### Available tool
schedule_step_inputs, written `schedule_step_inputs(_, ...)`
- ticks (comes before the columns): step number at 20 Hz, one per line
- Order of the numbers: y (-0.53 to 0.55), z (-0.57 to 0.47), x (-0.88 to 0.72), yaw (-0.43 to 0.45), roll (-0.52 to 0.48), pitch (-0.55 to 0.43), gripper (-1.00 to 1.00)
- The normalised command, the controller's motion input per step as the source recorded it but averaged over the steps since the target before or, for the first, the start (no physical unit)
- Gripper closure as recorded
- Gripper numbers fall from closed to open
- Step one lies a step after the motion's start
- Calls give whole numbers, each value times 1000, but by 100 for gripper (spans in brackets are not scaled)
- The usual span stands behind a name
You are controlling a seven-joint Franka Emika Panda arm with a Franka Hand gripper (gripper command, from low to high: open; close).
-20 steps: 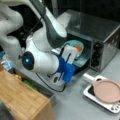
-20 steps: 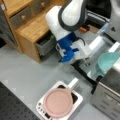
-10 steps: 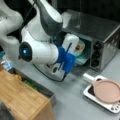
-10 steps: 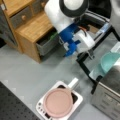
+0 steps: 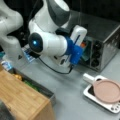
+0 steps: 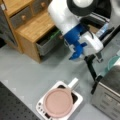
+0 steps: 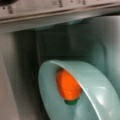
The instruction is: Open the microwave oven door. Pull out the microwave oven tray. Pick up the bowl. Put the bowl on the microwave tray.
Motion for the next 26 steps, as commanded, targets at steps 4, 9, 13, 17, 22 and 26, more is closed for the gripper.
schedule_step_inputs(4, 391, 268, 104, -246, 93, 126, -100)
schedule_step_inputs(9, 89, 491, 4, -139, 62, 200, -100)
schedule_step_inputs(13, -297, 613, -33, 69, -155, 278, -100)
schedule_step_inputs(17, -432, 427, 82, 260, -527, 320, -100)
schedule_step_inputs(22, -514, 180, 291, 358, -603, 272, -100)
schedule_step_inputs(26, -534, -107, 365, 361, -628, 161, -100)
